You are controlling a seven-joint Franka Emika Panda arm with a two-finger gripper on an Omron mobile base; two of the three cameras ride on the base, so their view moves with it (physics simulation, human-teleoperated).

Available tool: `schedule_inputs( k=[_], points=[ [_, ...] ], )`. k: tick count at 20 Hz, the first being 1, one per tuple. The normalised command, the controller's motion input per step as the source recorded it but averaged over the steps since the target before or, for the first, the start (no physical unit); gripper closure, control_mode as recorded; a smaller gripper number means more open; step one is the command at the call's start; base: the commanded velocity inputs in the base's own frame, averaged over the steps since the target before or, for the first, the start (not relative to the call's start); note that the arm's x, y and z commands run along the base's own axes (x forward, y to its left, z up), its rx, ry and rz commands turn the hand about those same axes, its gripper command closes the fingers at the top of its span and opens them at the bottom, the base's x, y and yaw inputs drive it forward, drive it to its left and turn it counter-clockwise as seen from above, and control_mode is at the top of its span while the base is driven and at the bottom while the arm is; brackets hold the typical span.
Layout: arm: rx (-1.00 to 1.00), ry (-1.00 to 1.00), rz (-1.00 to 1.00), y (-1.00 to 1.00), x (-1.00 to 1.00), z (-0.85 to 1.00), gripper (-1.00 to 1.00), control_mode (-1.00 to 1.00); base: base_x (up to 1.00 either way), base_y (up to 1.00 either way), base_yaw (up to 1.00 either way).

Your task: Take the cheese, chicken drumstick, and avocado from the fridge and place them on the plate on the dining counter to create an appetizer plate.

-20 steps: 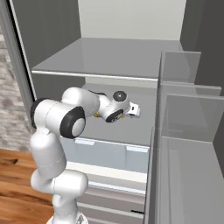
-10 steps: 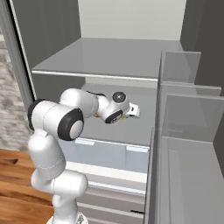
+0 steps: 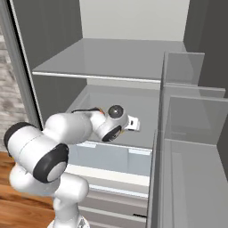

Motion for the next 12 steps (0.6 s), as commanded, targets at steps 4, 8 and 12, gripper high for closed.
schedule_inputs(
  k=[4, 8, 12],
  points=[
    [-0.07, 0.0, 0.0, 0.0, -0.99, 0.97, 1.0, -1.0, 0.0, 0.0, 0.0],
    [-0.11, 0.03, 0.02, 0.0, -1.0, 1.0, 1.0, -1.0, 0.0, 0.0, 0.0],
    [-0.14, 0.03, 0.09, 0.14, -1.0, 0.97, 1.0, -1.0, 0.0, 0.0, 0.0]
  ],
)
